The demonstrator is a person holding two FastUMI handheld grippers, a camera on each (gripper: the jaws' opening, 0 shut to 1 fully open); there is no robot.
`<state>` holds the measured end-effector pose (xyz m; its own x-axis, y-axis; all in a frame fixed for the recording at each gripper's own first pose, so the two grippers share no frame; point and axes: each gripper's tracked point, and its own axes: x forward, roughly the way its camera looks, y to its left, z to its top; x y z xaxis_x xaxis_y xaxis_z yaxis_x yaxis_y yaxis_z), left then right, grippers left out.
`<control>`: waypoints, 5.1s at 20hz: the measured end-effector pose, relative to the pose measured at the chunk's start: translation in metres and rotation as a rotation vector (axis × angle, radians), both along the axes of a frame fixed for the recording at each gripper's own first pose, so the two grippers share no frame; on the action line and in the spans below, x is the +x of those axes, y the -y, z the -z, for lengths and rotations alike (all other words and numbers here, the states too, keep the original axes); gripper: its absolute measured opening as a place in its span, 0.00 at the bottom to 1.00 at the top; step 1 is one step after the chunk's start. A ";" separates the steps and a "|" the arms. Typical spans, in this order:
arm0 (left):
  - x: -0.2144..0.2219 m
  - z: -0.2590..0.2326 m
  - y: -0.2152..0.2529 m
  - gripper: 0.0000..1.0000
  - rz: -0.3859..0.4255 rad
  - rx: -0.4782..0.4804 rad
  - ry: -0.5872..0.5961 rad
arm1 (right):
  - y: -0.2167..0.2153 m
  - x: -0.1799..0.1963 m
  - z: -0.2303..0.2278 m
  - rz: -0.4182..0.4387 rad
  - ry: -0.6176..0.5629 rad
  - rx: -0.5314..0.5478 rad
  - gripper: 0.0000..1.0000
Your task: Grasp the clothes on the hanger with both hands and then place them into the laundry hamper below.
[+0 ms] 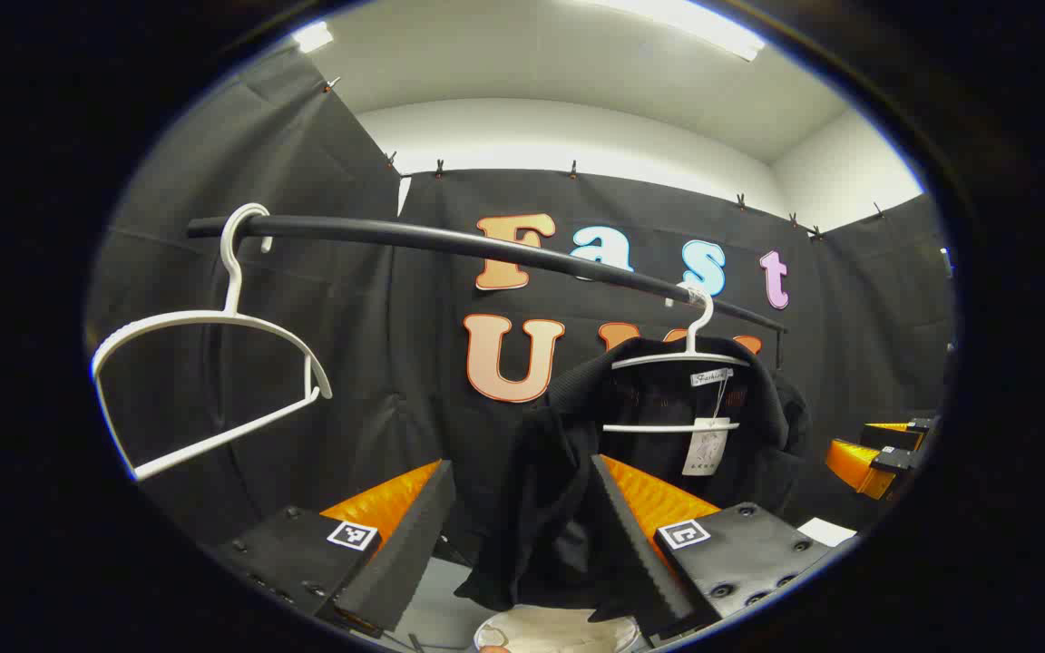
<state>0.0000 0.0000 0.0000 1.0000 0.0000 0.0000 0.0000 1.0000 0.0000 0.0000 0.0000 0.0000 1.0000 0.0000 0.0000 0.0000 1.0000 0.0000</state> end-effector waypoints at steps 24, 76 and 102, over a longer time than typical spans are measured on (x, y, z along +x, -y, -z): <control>0.006 0.014 0.015 0.97 0.018 0.040 -0.027 | -0.028 0.002 0.026 -0.067 -0.067 0.040 0.85; 0.181 0.104 -0.007 0.12 0.004 0.163 -0.100 | -0.050 0.125 0.111 -0.077 -0.199 0.013 0.00; 0.157 0.022 -0.072 0.14 -0.129 0.245 -0.011 | 0.090 0.156 -0.058 -0.113 0.001 -0.089 0.13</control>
